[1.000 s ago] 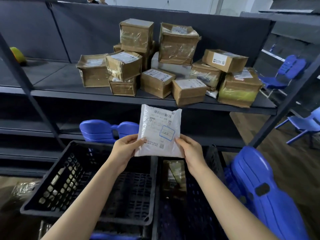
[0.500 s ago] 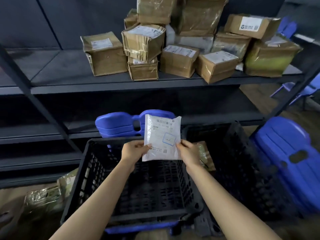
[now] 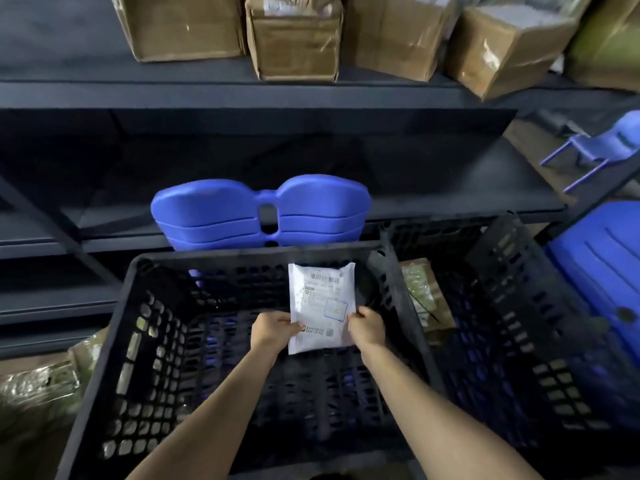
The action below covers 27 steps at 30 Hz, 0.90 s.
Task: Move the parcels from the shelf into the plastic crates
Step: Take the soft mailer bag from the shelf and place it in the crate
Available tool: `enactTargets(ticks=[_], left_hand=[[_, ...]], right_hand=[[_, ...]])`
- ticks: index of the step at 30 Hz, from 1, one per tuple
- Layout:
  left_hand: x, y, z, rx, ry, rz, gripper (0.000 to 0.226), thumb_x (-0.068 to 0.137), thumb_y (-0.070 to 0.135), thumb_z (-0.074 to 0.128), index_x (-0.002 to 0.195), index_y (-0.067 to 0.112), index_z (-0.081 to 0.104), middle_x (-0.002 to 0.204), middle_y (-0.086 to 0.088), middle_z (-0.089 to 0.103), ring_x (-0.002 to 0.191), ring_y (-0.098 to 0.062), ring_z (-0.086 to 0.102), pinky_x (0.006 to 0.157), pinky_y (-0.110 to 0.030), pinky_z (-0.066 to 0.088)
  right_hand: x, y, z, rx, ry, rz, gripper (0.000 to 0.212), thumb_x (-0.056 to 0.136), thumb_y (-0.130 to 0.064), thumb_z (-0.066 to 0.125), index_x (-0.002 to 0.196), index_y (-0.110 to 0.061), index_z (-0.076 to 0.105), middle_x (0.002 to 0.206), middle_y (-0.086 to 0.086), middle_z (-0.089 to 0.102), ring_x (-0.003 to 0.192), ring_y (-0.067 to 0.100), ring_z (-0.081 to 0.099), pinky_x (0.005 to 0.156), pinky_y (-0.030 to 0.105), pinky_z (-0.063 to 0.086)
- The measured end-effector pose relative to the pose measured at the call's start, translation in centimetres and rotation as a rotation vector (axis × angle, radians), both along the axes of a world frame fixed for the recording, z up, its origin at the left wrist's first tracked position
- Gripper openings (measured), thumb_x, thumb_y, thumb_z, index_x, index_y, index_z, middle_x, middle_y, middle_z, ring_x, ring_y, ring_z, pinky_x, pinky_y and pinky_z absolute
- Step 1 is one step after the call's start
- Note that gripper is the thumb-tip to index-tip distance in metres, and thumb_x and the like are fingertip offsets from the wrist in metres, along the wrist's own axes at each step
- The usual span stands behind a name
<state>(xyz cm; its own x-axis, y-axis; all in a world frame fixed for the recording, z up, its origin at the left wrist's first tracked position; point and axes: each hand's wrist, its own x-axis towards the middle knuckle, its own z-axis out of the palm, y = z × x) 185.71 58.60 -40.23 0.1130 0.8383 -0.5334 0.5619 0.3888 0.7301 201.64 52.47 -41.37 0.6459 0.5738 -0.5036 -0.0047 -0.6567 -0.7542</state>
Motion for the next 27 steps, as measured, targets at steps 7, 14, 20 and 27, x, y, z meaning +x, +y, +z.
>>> enactTargets(ticks=[7, 14, 20, 27], left_hand=[[0.9, 0.0, -7.1, -0.068, 0.119, -0.120, 0.021, 0.079, 0.025, 0.075, 0.096, 0.012, 0.076, 0.094, -0.003, 0.074, 0.089, -0.020, 0.068, 0.082, -0.031, 0.054], [3.2, 0.7, -11.7, -0.101, 0.262, -0.280, 0.026, 0.084, 0.028, 0.069, 0.062, 0.020, 0.059, 0.062, 0.003, 0.056, 0.060, -0.011, 0.052, 0.061, -0.024, 0.041], [3.9, 0.2, -15.1, -0.074, 0.250, -0.262, 0.038, 0.083, 0.022, 0.069, 0.053, 0.014, 0.047, 0.055, 0.000, 0.048, 0.052, -0.013, 0.044, 0.052, -0.025, 0.032], [4.1, -0.4, -15.7, 0.049, 0.222, -0.272, 0.027, 0.084, 0.025, 0.070, 0.061, 0.013, 0.061, 0.061, 0.000, 0.060, 0.057, -0.010, 0.055, 0.054, -0.025, 0.036]], right_hand=[[0.7, -0.2, -5.9, -0.160, -0.073, 0.028, 0.031, 0.093, -0.010, 0.046, 0.117, -0.007, 0.065, 0.116, 0.012, 0.066, 0.104, 0.030, 0.061, 0.078, 0.026, 0.044], [1.3, -0.1, -10.5, -0.274, -0.146, 0.019, 0.031, 0.096, -0.012, 0.042, 0.120, -0.005, 0.061, 0.122, 0.015, 0.063, 0.110, 0.032, 0.059, 0.086, 0.030, 0.045], [0.6, 0.5, -12.6, -0.375, -0.344, 0.102, 0.027, 0.094, -0.010, 0.041, 0.115, -0.006, 0.057, 0.122, 0.015, 0.058, 0.112, 0.033, 0.057, 0.087, 0.034, 0.047], [1.5, -1.5, -13.4, -0.272, -0.585, 0.525, 0.060, 0.098, -0.007, 0.033, 0.153, -0.010, 0.009, 0.160, 0.006, 0.011, 0.145, 0.022, 0.020, 0.114, 0.031, 0.025]])
